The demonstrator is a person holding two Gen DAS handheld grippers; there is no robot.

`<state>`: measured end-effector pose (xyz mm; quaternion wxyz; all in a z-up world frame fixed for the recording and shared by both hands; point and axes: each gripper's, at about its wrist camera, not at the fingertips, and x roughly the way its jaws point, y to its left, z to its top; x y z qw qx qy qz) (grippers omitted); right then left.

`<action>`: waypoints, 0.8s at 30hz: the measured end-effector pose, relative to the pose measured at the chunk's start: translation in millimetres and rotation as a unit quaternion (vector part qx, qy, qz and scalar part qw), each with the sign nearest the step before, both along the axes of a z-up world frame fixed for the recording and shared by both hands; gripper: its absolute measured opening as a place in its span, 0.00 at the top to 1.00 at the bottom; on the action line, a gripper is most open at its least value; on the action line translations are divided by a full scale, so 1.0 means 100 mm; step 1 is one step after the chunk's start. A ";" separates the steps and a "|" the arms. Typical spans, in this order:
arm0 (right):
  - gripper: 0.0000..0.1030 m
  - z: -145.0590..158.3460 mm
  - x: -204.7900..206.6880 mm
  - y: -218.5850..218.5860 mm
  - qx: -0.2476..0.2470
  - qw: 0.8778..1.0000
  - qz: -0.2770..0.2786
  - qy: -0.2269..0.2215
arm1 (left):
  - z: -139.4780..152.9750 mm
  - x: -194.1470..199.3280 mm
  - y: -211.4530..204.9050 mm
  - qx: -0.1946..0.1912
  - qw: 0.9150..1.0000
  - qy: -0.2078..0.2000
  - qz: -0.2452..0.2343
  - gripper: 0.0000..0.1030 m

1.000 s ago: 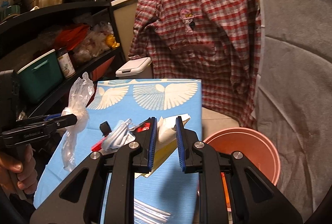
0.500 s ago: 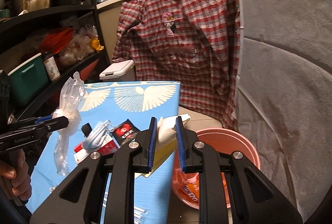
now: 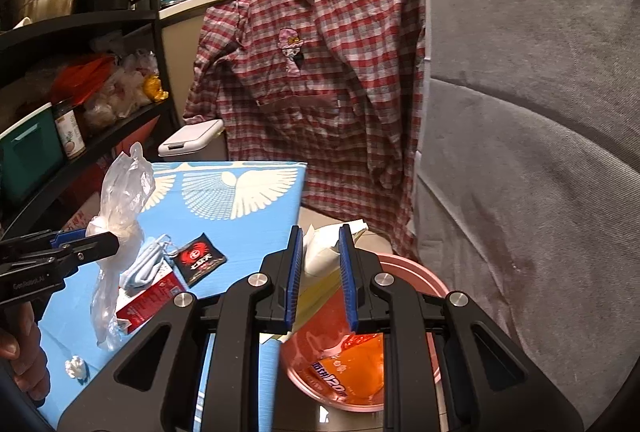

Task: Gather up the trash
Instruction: 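Lower the clear plastic bag with the left tool into the pink bucket and release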

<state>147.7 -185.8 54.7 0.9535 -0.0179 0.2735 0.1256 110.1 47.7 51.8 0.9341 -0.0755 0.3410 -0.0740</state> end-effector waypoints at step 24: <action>0.82 -0.06 0.20 -0.35 -0.013 0.998 -0.054 0.003 | -0.12 0.30 -0.63 -0.012 0.999 0.009 -0.040 0.62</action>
